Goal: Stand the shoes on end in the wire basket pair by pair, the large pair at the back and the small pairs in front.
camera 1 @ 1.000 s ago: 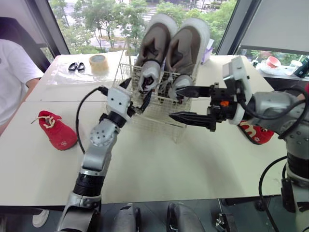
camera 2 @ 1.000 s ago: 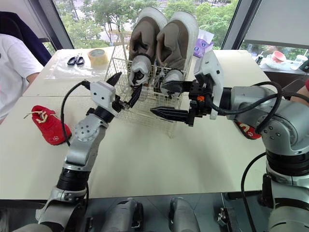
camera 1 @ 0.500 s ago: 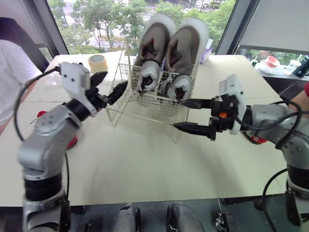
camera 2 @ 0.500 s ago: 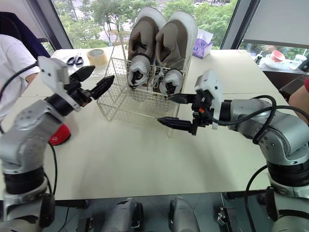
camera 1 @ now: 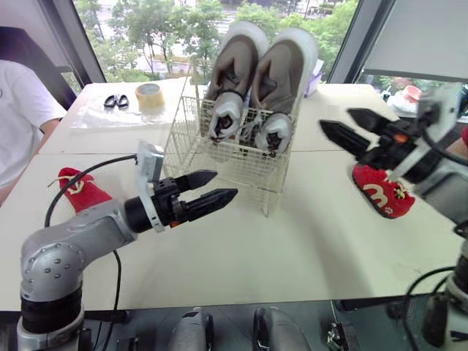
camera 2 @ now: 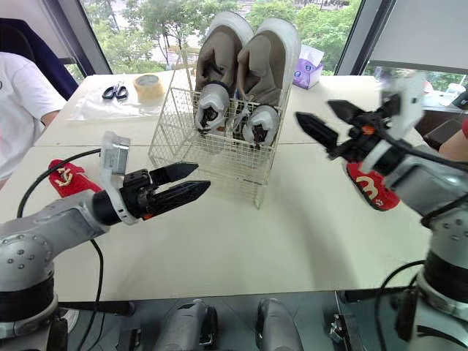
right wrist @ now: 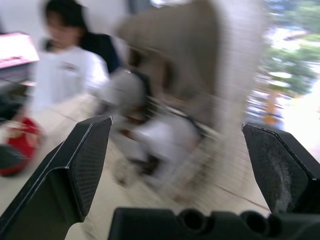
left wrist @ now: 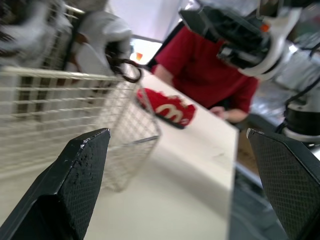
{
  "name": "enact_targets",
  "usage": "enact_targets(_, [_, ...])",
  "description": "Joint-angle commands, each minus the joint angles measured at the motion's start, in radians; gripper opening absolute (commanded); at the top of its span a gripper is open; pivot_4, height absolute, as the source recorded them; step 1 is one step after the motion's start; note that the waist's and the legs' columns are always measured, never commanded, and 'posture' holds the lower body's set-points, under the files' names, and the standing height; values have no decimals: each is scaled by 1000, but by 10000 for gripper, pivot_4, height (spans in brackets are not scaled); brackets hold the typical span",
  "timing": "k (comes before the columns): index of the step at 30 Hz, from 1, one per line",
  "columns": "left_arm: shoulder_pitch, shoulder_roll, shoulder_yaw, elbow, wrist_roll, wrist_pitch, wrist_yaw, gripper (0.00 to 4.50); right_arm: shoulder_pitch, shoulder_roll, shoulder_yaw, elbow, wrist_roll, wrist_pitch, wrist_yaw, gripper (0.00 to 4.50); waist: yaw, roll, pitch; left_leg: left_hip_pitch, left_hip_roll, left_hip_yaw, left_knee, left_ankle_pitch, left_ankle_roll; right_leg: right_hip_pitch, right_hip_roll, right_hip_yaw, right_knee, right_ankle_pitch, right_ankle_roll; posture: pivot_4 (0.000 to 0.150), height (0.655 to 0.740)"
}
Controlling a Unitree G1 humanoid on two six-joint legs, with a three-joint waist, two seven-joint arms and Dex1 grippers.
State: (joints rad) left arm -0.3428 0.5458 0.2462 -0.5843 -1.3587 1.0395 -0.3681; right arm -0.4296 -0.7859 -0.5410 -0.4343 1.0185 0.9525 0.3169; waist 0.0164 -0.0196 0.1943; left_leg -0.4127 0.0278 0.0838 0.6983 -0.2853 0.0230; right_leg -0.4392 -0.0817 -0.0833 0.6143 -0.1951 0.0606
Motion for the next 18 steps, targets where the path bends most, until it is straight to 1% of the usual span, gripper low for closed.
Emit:
enact_targets(1, [4, 35, -25, 22, 42, -42, -72, 44865, 206, -15, -147, 4, -97, -49, 21, 45000, 2, 0, 0, 2, 0, 0, -1, 0, 0, 2, 0, 0, 0, 0, 0, 1500, 7400])
enact_targets(2, [-5, 55, -43, 23, 77, -50, -101, 44865, 275, -9, -184, 7, -127, -65, 22, 45000, 4, 0, 0, 3, 0, 0, -2, 0, 0, 3, 1, -1, 0, -1, 0, 1500, 7400])
enact_targets(4, [-19, 70, -71, 20, 86, -50, -124, 44865, 358, -19, -217, 23, -182, -106, 39, 45000, 0, 3, 0, 3, 0, 0, -2, 0, 0, 2, 1, 0, 0, -1, -1, 1500, 7400])
enact_targets(7, [-23, 71, -94, -11, 31, -39, -132, 44865, 433, -29, -233, 48, -243, -160, 78, 45000, -8, 7, -3, 4, 0, 3, -1, 0, 0, 2, 0, 3, 0, -1, -1, 1500, 7400])
enact_targets(9, [-14, 71, -100, -47, -49, -33, -109, 44865, 529, -16, -249, 64, -289, -196, 128, 45000, -8, 7, -3, 5, 1, 3, -2, 0, 0, 2, 1, 4, 0, -2, -1, 1500, 7400])
enact_targets(11, [-6, 68, -109, -64, -97, -40, -76, 44865, 610, -8, -244, 83, -334, -242, 180, 45000, -2, 7, -3, 5, 2, 2, -2, 0, 0, 2, 2, 3, 0, -2, -1, 1500, 7400])
enact_targets(14, [-5, 70, -120, -62, -107, -55, -44, 44865, 636, 11, -218, 132, -358, -290, 215, 45000, -3, 8, -3, 5, 1, 2, -2, 0, 0, 2, 2, 3, 0, -2, -1, 1500, 7400])
enact_targets(18, [-15, 85, -123, -62, -107, -63, -30, 44865, 621, 35, -182, 213, -392, -351, 250, 45000, -6, 9, -4, 5, 1, 3, -1, 0, 0, 2, 2, 4, 0, -3, 0, 1500, 7400])
